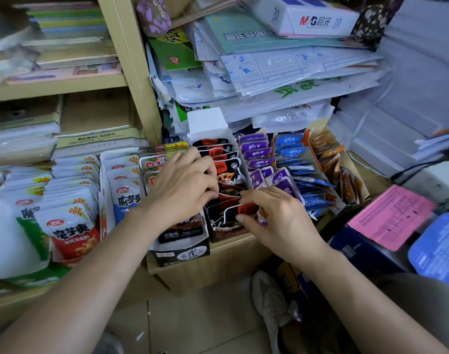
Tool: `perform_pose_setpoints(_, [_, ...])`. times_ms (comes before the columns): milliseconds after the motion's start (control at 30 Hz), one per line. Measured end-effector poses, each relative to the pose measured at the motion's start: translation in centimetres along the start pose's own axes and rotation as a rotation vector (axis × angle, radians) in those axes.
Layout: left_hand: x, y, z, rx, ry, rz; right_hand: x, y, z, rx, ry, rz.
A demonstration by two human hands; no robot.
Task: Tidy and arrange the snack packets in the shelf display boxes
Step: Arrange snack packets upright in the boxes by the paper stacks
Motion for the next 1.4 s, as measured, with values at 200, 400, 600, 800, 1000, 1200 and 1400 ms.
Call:
perform_pose_setpoints(200, [0.2,0.5,-0.2,0.037,0.093,0.078,0.0,0.1,-0.2,0.025,-0.027,0.014])
perform_pose_setpoints(400, [1.1,0.7,-0.2,0.095,0.127,0.082,-0.3,0.3,-0.8,0.092,0.028,0.044])
perform_pose_setpoints(600, [0.6,0.9,-0.2,0.11,0.172,0.017,-0.4,-0.2,-0.6,0.055,0.034,0.03])
perform_pose_setpoints(800, [1.1,2.1,-1.0,0.177,0.329,0.157,0.0,-0.6,-0.7,0.075,0.03,0.023])
perform_pose_setpoints(1000, [2.5,2.1,-2.7,0.24,0.274,0.322,-1.4,-1.3,-0.3,0.011,-0.027,-0.127])
perform_pose_setpoints(1200, [2.9,0.9,-2.4,0.151,0.342,0.372,-1.5,-1.4,-0.1,0.003,-0.05,-0.176])
perform_pose_setpoints(1400, [0.5,-1.2,-1.6,0.131,0.37,0.11,-1.8,-1.2,-0.2,0.026,-0.016,-0.157])
Point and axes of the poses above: each hand's wrist, its own y-axis away from the middle knuckle, its own x-axis out of the back of the hand, z = x × y, the point moved 8 cm from there along -y, towards the middle knuckle, and after that the axes turned 13 degrees about -x, right-handed, at the moved point
